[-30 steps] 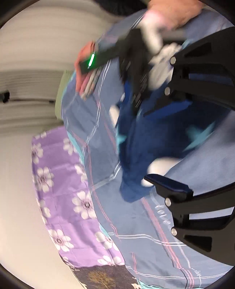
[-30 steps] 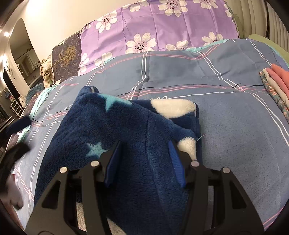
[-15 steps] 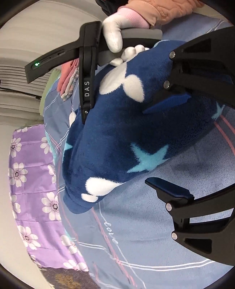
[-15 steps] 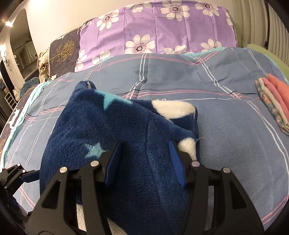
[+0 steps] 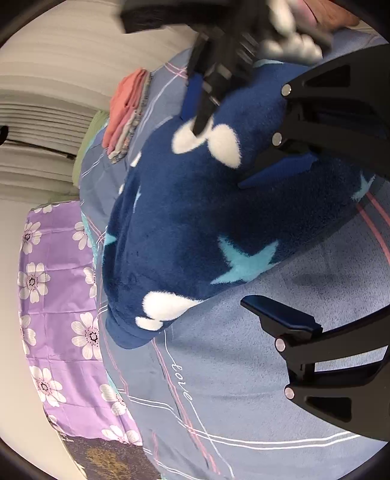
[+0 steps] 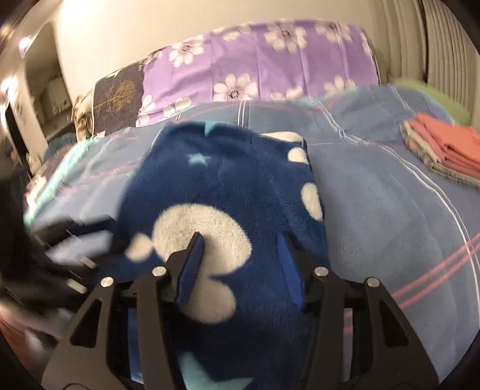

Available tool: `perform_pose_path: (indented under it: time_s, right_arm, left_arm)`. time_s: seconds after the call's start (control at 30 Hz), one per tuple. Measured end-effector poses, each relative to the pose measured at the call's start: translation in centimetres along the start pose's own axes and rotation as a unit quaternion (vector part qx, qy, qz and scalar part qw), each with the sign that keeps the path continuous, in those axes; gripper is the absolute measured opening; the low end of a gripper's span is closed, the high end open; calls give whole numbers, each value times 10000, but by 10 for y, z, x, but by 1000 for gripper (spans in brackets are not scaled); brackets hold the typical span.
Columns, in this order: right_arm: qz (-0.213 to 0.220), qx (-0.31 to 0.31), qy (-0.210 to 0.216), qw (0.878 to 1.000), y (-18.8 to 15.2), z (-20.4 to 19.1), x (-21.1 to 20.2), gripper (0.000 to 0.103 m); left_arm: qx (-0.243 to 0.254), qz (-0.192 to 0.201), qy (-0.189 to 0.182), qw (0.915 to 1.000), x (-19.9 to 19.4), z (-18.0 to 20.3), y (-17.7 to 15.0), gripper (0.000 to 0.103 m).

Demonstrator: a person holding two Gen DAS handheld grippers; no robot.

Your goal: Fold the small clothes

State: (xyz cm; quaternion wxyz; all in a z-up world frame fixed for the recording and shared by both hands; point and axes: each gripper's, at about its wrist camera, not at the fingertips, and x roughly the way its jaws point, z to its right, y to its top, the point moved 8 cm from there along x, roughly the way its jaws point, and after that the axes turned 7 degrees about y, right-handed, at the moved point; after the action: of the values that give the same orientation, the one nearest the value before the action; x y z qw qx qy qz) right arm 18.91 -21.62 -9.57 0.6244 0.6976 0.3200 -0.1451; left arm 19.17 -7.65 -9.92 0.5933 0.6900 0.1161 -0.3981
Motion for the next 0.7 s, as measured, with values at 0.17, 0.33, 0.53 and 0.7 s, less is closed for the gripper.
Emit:
perform_pose_path:
  time_s: [0.17,0.33,0.53,0.7]
  right_arm:
    - [-194,85,100,9997,4,3,3,53]
    - [-110,111,355,9992,3,7,1,54]
    - [-104,-24,493,9987,-1,2,-2,54]
    - [-97,-8,531,9985,0,1,-12,54]
  left_arm:
    - [216,520,169,9983,-41,3,4,73]
    - [599,728,-211,9953,-82,28,-17,73]
    - [1003,136,228,9946,-31,37,-53,75]
    - [956,236,277,9948,-56,36,-44,74]
